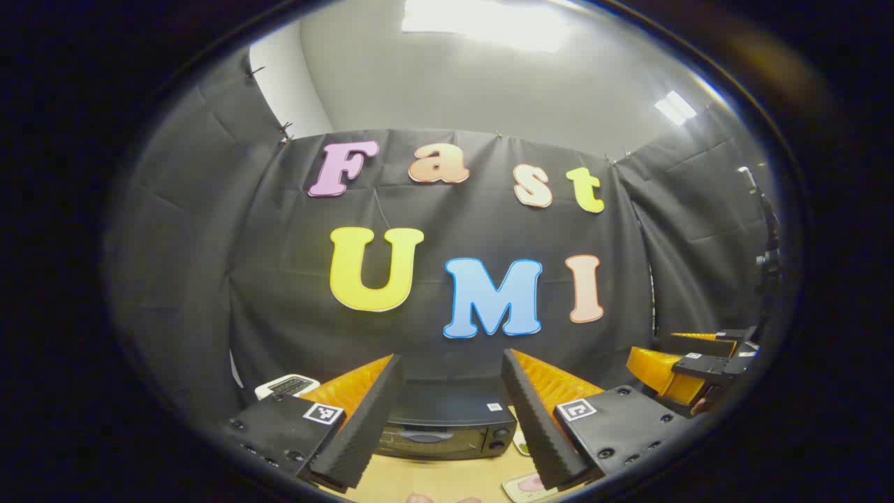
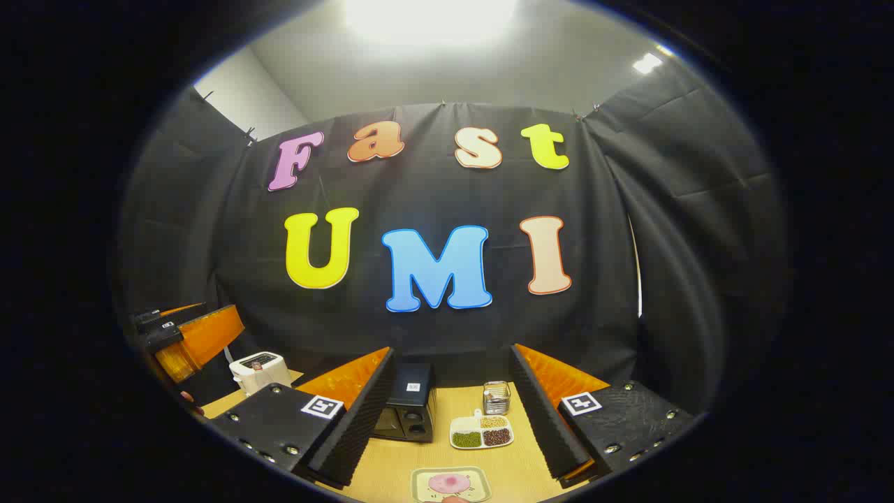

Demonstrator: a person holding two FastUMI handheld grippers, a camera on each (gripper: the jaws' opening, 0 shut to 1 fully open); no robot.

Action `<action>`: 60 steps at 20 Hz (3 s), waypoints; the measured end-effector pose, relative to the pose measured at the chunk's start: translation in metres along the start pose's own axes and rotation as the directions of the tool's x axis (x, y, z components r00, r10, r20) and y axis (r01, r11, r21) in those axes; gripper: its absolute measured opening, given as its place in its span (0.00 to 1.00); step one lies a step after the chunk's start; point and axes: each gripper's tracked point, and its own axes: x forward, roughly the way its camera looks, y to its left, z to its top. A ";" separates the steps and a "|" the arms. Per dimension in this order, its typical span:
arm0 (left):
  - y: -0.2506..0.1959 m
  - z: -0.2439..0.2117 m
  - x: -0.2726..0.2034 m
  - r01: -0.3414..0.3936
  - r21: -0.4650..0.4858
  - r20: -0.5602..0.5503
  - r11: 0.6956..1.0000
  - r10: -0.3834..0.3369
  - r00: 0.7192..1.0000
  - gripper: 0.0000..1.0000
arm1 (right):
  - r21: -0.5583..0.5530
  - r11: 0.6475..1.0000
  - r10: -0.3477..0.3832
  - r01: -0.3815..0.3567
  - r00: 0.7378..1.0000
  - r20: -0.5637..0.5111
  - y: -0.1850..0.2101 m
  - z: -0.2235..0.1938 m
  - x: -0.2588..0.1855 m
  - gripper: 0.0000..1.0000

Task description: Open the electric oven with the left hand, put the food in, and close the electric oven.

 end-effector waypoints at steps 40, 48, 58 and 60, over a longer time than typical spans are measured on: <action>0.057 -0.276 0.177 -0.006 0.067 -0.488 0.998 0.038 0.872 0.99 | -0.015 0.994 -0.111 0.110 0.984 -0.140 -0.065 -0.073 0.038 0.98; 0.059 -0.331 0.200 -0.004 0.083 -0.566 0.997 0.051 0.823 0.99 | -0.040 0.983 -0.184 0.180 0.968 -0.171 -0.087 -0.081 0.033 0.98; 0.057 -0.334 0.174 0.002 0.067 -0.579 0.998 0.037 0.814 0.99 | -0.039 0.992 -0.123 0.118 0.974 -0.189 -0.060 -0.084 0.038 0.98; 0.055 -0.337 0.164 0.018 0.055 -0.587 0.998 0.018 0.810 0.99 | -0.043 0.994 -0.109 0.102 0.976 -0.190 -0.053 -0.083 0.037 0.98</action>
